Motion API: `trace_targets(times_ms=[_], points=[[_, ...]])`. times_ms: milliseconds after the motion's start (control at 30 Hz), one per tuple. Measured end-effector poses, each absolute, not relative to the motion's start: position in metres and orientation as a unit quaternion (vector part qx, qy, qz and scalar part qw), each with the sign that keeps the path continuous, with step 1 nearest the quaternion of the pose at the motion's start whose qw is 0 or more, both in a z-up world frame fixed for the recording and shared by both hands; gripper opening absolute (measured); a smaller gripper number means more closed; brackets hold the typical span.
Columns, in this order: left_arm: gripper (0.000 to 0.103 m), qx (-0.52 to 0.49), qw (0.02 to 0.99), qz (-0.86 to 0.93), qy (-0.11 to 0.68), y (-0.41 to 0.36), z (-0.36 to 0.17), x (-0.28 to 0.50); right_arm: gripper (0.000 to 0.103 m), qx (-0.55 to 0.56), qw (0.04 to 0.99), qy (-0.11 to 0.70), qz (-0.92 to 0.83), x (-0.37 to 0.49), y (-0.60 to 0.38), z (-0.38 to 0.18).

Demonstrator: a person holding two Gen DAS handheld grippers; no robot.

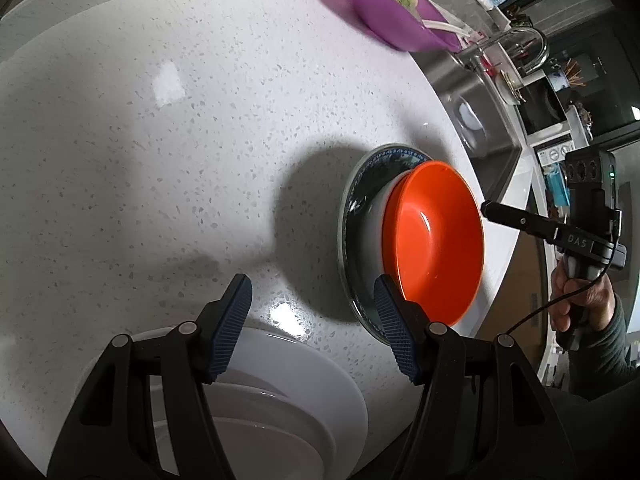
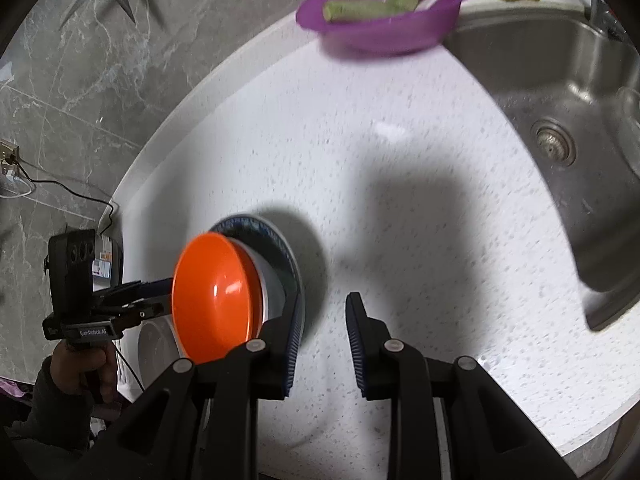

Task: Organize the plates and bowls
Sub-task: 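Grip the stacked bowls' rims with both grippers and lift the stack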

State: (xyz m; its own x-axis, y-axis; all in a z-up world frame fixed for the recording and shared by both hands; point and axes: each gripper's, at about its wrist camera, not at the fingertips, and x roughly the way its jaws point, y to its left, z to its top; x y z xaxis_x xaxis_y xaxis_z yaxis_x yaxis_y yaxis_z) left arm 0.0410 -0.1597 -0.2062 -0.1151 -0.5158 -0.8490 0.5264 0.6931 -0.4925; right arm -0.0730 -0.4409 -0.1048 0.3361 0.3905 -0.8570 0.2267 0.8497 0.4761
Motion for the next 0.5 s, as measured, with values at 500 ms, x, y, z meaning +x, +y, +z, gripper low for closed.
trace_targets(times_ms=[500], points=[[0.060, 0.025, 0.659, -0.379, 0.649, -0.182, -0.225, 0.038, 0.027, 0.270, 0.747, 0.602, 0.083, -0.062, -0.418, -0.132]])
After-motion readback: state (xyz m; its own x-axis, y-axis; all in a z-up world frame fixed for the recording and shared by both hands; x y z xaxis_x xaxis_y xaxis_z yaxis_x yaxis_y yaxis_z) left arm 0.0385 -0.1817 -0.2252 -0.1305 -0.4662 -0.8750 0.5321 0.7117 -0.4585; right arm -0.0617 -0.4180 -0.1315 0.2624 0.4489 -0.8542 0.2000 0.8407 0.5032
